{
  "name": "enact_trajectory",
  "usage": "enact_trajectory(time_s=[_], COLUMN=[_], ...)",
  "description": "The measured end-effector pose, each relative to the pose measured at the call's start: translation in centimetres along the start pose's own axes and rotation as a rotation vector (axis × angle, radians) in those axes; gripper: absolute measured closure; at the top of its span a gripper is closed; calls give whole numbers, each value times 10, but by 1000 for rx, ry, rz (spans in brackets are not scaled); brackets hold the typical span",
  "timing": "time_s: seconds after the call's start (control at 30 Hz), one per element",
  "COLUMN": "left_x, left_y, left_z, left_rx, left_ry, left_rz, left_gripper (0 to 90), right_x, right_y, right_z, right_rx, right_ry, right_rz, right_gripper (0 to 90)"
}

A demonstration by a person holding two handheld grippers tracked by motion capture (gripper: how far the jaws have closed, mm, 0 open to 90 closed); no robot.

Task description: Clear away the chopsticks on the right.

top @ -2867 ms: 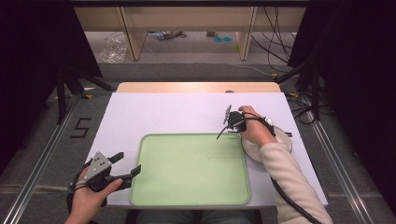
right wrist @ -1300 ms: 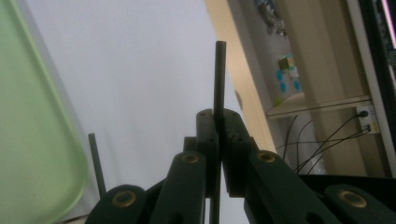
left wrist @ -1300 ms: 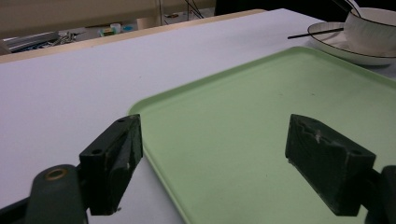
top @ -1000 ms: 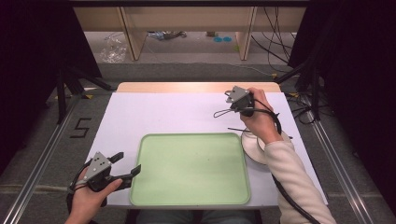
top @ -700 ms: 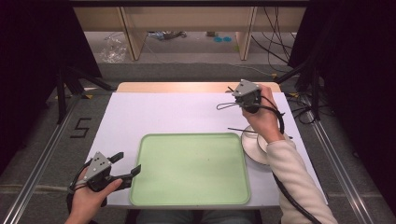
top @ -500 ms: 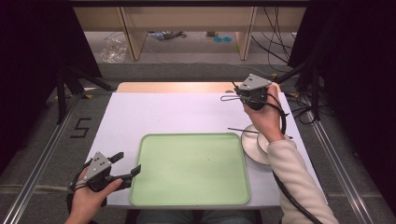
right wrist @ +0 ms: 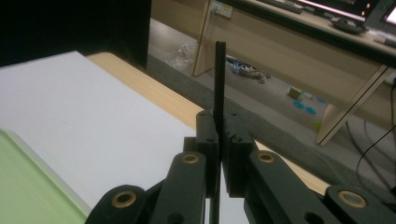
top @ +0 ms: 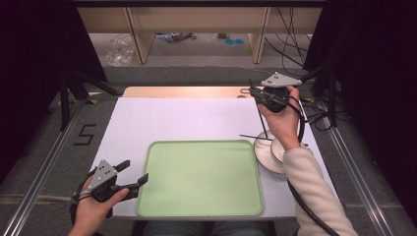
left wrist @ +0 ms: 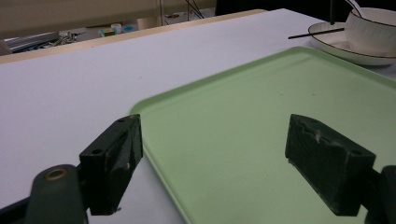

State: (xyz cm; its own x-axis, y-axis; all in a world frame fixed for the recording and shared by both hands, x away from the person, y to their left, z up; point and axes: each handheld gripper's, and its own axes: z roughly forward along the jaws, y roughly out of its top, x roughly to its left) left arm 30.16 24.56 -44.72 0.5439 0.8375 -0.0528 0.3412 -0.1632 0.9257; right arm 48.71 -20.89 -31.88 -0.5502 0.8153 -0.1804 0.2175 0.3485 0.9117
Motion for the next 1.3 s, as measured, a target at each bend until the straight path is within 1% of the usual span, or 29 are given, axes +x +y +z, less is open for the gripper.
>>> enact_trajectory(time_s=[0.03,0.07,0.13,0.17,0.2,0.23,0.27,0.33,0.37,0.4,0.47,0.53,0.6,0.63,0.67,0.7,0.73,0.8,0.83,0.93,1.13,1.17,1.2,1.23,1.3], left_x=[0,0,0,0,0,0,0,0,0,0,0,0,0,0,0,0,0,0,0,0,0,-1,-1,0,0], left_y=[0,0,0,0,0,0,0,0,0,0,0,0,0,0,0,0,0,0,0,0,0,0,0,0,0], left_z=[0,0,0,0,0,0,0,0,0,0,0,0,0,0,0,0,0,0,0,0,0,0,1,0,0], left_rx=[-1,0,0,-4,-4,-4,-3,-4,-4,-2,-1,0,-1,-1,-2,-2,-2,-2,-1,-2,-4,-6,-8,-4,-5], left_ry=[-1,-1,-1,-6,-6,-6,-4,-5,-5,-3,0,-1,-1,-1,-1,-1,-1,-2,-2,-2,-3,-5,-4,-3,-3], left_rz=[0,0,0,0,0,0,0,-1,-1,0,0,1,0,0,-1,-1,-1,-1,-1,-1,-2,-12,-15,-2,-5], left_gripper=[191,191,191,190,190,190,190,191,191,191,191,190,190,191,191,191,191,191,191,191,191,191,191,191,191], right_x=[0,0,1,1,1,1,2,2,2,3,5,6,7,9,10,10,11,12,13,14,16,17,19,19,18], right_y=[1,1,2,2,3,3,3,3,3,4,5,5,6,6,7,7,7,7,7,7,5,5,4,4,2], right_z=[-1,-1,-2,-2,-3,-3,-3,-3,-3,-4,-4,-4,-4,-3,-3,-3,-3,-3,-2,-2,0,0,1,1,3], right_rx=[3,3,14,9,16,16,31,34,34,55,82,91,113,134,137,137,155,164,194,207,271,287,327,340,335], right_ry=[1,1,12,10,10,10,17,10,10,18,10,2,9,7,4,4,15,10,16,20,19,19,16,20,20], right_rz=[25,25,73,81,97,97,127,144,144,175,192,189,213,227,237,237,268,277,301,316,359,377,413,420,414], right_gripper=[882,882,882,882,882,882,882,882,882,882,882,882,882,882,882,882,882,882,882,881,882,882,882,882,882])
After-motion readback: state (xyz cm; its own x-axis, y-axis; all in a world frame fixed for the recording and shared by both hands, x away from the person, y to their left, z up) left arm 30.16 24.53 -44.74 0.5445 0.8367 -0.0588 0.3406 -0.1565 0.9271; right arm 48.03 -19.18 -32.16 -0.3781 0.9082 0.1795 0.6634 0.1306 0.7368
